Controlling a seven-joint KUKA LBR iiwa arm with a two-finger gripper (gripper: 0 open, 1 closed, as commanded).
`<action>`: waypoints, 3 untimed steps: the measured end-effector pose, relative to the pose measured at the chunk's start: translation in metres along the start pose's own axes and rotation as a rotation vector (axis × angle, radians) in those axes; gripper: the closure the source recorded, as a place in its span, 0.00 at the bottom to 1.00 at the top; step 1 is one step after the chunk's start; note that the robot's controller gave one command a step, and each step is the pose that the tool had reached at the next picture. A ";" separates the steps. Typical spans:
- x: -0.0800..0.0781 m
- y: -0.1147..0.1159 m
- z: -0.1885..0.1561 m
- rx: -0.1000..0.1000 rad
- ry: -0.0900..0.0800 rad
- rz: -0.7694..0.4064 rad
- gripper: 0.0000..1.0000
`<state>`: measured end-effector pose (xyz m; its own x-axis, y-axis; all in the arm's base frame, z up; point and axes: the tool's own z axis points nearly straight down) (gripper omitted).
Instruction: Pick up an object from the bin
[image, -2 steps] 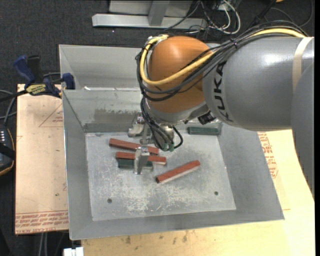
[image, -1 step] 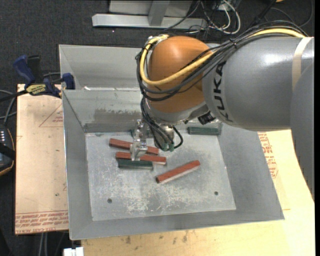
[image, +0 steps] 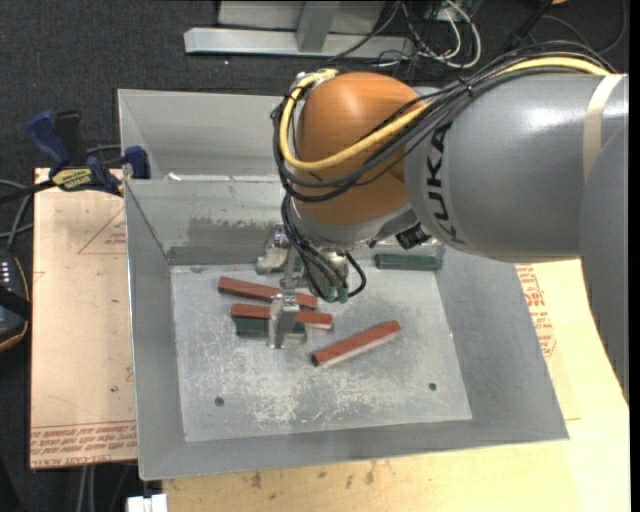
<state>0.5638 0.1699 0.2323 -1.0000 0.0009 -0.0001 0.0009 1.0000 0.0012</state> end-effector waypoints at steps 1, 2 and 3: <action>0.000 0.000 0.000 0.000 0.000 0.000 1.00; 0.000 0.000 0.000 0.000 0.000 0.000 1.00; 0.000 0.000 0.000 0.000 -0.001 0.001 1.00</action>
Offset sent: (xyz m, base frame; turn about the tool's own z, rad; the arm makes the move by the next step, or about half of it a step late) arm 0.0000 0.0000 0.0000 0.0000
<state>0.5639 0.1699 0.2319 -1.0000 0.0014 -0.0008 0.0014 1.0000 0.0016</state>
